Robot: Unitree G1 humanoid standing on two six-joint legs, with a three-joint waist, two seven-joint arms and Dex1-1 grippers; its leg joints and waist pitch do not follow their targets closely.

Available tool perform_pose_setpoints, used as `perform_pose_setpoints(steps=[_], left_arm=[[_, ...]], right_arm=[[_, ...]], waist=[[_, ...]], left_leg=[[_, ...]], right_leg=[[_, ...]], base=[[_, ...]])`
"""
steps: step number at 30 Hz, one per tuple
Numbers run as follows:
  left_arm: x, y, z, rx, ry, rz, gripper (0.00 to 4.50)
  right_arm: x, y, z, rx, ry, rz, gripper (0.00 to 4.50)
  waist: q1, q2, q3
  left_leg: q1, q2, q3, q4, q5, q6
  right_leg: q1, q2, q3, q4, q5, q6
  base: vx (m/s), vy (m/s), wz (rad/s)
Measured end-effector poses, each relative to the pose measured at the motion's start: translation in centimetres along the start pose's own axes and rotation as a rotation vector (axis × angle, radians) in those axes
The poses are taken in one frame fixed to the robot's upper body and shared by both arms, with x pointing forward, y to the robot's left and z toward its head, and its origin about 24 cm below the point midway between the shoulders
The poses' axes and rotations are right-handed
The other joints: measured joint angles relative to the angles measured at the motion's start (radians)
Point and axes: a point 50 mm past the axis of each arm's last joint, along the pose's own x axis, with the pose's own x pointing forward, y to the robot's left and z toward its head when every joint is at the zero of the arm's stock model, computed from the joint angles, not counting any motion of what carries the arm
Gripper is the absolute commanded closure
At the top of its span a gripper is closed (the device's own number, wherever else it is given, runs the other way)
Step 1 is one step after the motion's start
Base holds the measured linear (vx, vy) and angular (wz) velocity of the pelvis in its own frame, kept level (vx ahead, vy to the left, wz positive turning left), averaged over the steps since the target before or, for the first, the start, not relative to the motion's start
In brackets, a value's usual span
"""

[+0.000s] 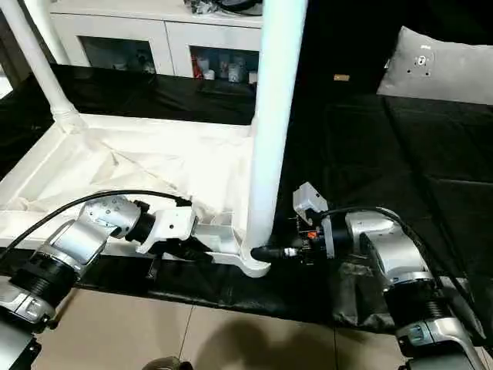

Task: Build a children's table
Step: Rotate leg to tighten

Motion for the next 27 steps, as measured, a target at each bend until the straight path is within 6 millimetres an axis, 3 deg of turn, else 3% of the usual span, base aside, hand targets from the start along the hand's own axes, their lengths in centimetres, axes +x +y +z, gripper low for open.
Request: perform_pose_setpoints(steps=[2, 9, 11, 13, 14, 16, 19, 22, 23, 27], left_arm=[[0.0, 0.0, 0.0, -0.002, 0.000, -0.006, 4.50], [0.3, -0.4, -0.2, -0.141, -0.046, 0.033, 4.50], [0.3, -0.1, -0.4, -0.209, -0.029, 0.104, 4.50], [0.7, 0.4, -0.5, -0.279, -0.025, 0.197, 4.50], [0.9, 0.6, -0.4, -0.298, -0.027, 0.227, 4.50], [1.8, 1.5, 0.1, -0.380, -0.042, 0.351, 4.50], [3.5, 2.4, 1.0, -0.447, -0.073, 0.461, 4.50], [4.2, 3.0, 1.5, -0.461, -0.069, 0.516, 4.50], [4.2, 3.0, 1.5, -0.460, -0.068, 0.522, 4.50], [4.4, 3.1, 1.9, -0.443, -0.067, 0.519, 4.50]], right_arm=[[-0.1, 0.0, 0.0, -0.003, 0.003, 0.002, 2.34], [0.6, 0.4, -0.3, 0.028, -0.027, -0.049, 2.50], [1.3, -0.1, -0.4, 0.032, -0.033, -0.148, 2.50], [2.1, -0.9, -0.4, 0.072, -0.075, -0.303, 2.53], [2.3, -1.2, -0.4, 0.091, -0.095, -0.352, 2.54], [3.4, -2.6, -0.1, 0.164, -0.167, -0.543, 2.54], [4.2, -3.9, 0.3, 0.217, -0.205, -0.736, 2.55], [4.9, -4.5, 0.6, 0.225, -0.221, -0.836, 2.55], [4.9, -4.5, 0.6, 0.220, -0.224, -0.842, 1.99], [4.9, -4.4, 0.4, 0.196, -0.236, -0.859, 1.64]], waist=[[0.001, 0.000, 0.000], [-0.006, 0.000, 0.000], [-0.019, 0.000, 0.000], [-0.043, -0.004, 0.001], [-0.050, -0.005, 0.002], [-0.080, -0.010, 0.005], [-0.098, -0.010, 0.005], [-0.096, -0.010, 0.005], [-0.093, -0.010, 0.004], [-0.082, -0.009, 0.005]], left_leg=[[0.000, 0.000, 0.000, 0.001, 0.000, 0.000], [0.005, 0.000, 0.000, 0.004, 0.000, 0.000], [0.010, 0.000, 0.000, 0.004, 0.000, -0.001], [0.016, -0.001, 0.000, 0.004, 0.000, -0.001], [0.018, -0.001, 0.000, 0.004, 0.000, -0.001], [0.018, -0.002, -0.001, 0.005, 0.000, -0.001], [0.016, -0.002, -0.002, 0.004, 0.000, -0.001], [0.015, -0.003, -0.003, 0.002, 0.000, -0.001], [0.015, -0.003, -0.003, 0.001, 0.000, -0.001], [0.014, -0.004, -0.002, -0.002, 0.000, -0.001]], right_leg=[[0.000, 0.000, 0.000, 0.001, 0.000, 0.000], [0.003, -0.001, 0.001, 0.003, 0.000, 0.000], [0.007, -0.001, 0.002, 0.004, -0.002, 0.004], [0.010, -0.001, 0.003, 0.004, -0.004, 0.006], [0.010, -0.002, 0.003, 0.004, -0.004, 0.007], [0.008, -0.009, -0.006, 0.001, -0.005, 0.008], [0.008, -0.012, -0.013, -0.008, -0.005, 0.008], [0.008, -0.012, -0.014, -0.012, -0.004, 0.007], [0.009, -0.011, -0.014, -0.012, -0.004, 0.007], [0.008, -0.011, -0.013, -0.012, 0.008, 0.002]], base=[[0.000, 0.000, 0.00], [0.000, 0.000, 0.00], [0.000, 0.000, 0.00], [0.000, 0.000, 0.00], [0.000, 0.000, 0.00], [-0.022, 0.020, -0.11], [0.000, 0.000, 0.00], [0.000, 0.000, 0.00], [0.000, 0.000, 0.00], [0.000, 0.000, 0.00]])
